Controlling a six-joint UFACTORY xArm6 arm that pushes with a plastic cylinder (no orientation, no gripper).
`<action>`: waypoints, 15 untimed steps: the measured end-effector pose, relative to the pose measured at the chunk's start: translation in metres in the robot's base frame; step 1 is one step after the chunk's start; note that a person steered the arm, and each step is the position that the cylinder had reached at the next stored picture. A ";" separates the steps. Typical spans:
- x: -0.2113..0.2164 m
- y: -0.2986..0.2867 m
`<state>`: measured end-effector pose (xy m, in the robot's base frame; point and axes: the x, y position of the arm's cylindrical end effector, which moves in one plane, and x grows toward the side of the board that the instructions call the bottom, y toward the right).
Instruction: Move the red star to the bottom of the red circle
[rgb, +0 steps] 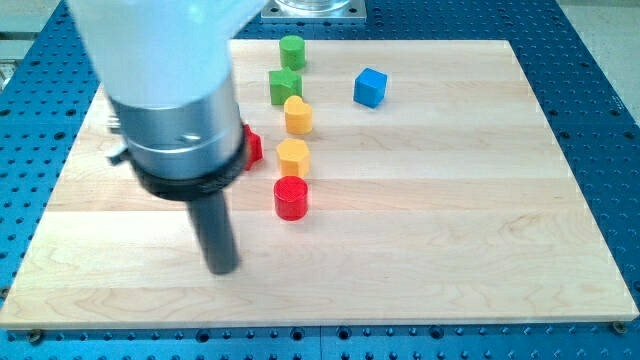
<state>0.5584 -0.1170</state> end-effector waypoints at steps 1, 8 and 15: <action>-0.070 -0.065; -0.041 0.021; -0.021 0.003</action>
<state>0.5371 -0.1136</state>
